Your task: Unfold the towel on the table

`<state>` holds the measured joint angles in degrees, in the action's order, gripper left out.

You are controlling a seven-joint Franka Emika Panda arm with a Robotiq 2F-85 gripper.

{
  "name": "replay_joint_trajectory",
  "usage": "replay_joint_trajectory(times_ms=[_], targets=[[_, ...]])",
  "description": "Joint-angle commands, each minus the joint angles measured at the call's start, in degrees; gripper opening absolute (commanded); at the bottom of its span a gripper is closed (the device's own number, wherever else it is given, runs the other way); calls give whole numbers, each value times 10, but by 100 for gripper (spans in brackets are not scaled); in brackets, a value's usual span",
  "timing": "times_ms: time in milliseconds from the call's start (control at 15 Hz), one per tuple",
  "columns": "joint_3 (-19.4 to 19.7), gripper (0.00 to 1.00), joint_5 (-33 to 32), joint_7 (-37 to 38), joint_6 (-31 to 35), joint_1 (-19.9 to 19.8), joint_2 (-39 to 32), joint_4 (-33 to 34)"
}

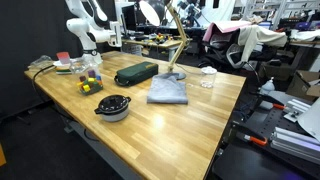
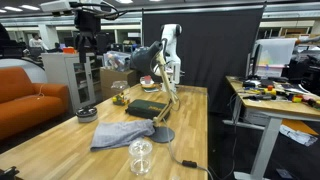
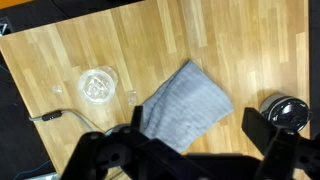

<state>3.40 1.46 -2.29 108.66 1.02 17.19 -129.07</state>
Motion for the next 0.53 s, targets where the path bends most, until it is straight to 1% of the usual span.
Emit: replay_joint_trajectory(times_ms=[0, 267, 400, 467], targets=[[-6, 100, 2, -2, -1, -7, 0, 1], [-6, 100, 7, -2, 6, -6, -1, 0], [-3, 100, 30, -11, 31, -1, -4, -5], [-3, 100, 42, -16, 56, 2, -6, -12]])
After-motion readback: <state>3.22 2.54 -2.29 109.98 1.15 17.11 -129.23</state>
